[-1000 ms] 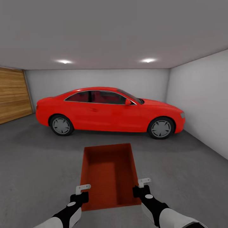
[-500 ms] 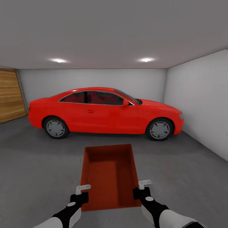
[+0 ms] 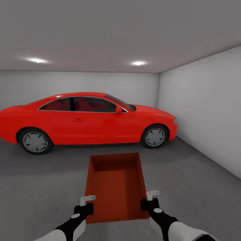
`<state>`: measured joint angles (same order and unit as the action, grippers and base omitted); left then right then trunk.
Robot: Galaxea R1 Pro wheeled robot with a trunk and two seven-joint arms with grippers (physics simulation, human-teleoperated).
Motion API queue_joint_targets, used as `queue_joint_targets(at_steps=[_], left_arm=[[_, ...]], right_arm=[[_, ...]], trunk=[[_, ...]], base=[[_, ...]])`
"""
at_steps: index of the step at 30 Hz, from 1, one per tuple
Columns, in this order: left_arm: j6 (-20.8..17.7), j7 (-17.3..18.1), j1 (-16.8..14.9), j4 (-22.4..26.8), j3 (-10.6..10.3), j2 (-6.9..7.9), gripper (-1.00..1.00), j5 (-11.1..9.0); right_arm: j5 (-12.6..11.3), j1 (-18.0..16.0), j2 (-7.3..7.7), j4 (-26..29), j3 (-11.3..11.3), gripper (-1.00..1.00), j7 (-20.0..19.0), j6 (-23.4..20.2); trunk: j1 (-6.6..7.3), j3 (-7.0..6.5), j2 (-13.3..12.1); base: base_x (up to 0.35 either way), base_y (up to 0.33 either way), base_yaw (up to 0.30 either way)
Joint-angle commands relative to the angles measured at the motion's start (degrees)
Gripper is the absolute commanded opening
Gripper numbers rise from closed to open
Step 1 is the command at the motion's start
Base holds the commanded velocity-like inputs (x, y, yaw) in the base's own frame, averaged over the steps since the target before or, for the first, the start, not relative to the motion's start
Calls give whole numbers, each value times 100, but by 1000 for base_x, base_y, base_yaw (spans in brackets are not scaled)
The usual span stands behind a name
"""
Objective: Move the two storage containers from the living room to the garage. In the garage, place one container on the floor and stack the other container on top of it (either order is fine).
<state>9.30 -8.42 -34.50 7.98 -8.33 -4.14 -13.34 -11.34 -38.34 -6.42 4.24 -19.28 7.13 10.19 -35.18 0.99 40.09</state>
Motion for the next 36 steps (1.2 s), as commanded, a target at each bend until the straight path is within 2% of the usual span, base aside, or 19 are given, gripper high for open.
queue_joint_targets(at_steps=[1,36], left_arm=[[10,-28,-4,-7,232,-34,-100,-63],[-7,-7,-4,-24,235,-34,-100,-63]], right_arm=[[-79,-7,-87,253,408,-100,26,8],[-79,-7,-87,253,408,-100,17,9]], trunk=[[-5,10,8],[-5,10,8]], base=[[322,0,-282],[322,0,-282]])
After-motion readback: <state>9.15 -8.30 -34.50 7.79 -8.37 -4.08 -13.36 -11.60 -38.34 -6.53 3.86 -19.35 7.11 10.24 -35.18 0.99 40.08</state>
